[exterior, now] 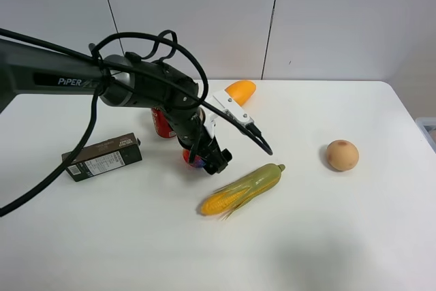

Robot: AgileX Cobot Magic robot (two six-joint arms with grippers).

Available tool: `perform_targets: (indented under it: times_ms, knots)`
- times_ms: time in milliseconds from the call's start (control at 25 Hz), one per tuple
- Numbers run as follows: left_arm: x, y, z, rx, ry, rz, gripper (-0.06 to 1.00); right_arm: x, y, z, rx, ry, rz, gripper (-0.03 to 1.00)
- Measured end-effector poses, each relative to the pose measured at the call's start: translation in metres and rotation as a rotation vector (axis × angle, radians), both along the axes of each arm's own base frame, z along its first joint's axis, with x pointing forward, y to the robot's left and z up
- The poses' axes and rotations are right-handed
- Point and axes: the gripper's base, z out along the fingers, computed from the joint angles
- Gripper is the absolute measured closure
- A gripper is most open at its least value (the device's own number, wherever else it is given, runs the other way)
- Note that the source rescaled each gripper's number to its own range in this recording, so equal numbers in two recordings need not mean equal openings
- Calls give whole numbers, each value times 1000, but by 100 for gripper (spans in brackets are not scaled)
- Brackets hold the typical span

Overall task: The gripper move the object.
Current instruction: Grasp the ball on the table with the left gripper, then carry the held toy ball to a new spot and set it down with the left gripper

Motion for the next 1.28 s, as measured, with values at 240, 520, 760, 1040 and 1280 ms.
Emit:
perform_targets:
  times_ms: [240,520,760,1040,1280]
  knots:
    - [5,2,-6,-5,-5,11,-6,0,0,0,0,0,0,-3]
    - [12,11,-12,4,5,39,-6,0,0,0,0,0,0,-3]
    - [16,15,-13,4,4,50,-6,0,0,0,0,0,0,-3]
    - [17,17,-13,4,4,55,94,0,0,0,0,0,0,-3]
    - [18,17,-4,-11,-14,56,91,0,0,0,0,0,0,-3]
